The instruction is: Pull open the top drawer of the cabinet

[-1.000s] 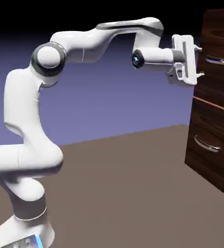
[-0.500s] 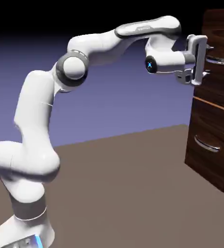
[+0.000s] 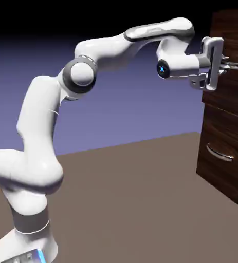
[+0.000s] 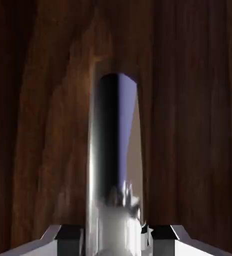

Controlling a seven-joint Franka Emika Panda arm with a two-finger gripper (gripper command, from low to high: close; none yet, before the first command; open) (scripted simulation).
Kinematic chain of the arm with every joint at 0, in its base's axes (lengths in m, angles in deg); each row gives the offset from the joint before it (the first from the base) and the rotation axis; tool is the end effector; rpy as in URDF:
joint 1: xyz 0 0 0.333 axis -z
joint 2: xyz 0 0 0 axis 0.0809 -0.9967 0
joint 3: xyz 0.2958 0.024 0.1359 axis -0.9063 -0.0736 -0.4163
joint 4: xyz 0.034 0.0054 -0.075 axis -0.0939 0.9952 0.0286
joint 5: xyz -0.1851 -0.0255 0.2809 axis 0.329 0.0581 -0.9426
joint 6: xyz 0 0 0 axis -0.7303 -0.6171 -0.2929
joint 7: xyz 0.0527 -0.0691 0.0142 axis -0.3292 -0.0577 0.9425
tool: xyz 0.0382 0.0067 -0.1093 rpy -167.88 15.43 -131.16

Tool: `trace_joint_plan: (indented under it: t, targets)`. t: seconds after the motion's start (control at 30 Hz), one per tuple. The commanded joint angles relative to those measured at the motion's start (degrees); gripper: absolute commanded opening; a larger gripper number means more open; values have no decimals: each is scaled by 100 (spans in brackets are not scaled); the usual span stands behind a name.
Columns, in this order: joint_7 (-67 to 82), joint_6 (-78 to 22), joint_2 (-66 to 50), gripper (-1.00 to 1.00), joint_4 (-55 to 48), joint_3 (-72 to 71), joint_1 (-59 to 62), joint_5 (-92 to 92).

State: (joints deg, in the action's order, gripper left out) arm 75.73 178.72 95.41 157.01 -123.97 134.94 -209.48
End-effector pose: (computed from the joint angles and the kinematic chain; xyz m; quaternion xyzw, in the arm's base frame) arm 0.6284 0.0735 0.6070 -0.2710 0.6528 -0.2701 0.6537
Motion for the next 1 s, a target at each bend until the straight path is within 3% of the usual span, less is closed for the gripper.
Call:
trace_joint_plan:
  t: [0.0, 0.47, 0.97]
  targets:
    - [129, -46, -76, -100, 176, 199, -206, -130]
    - [1402, -450, -797, -100, 1993, 2870, -3112, -1189]
    - [1510, -657, -636, -100, 3403, 5791, -6226, -1286]
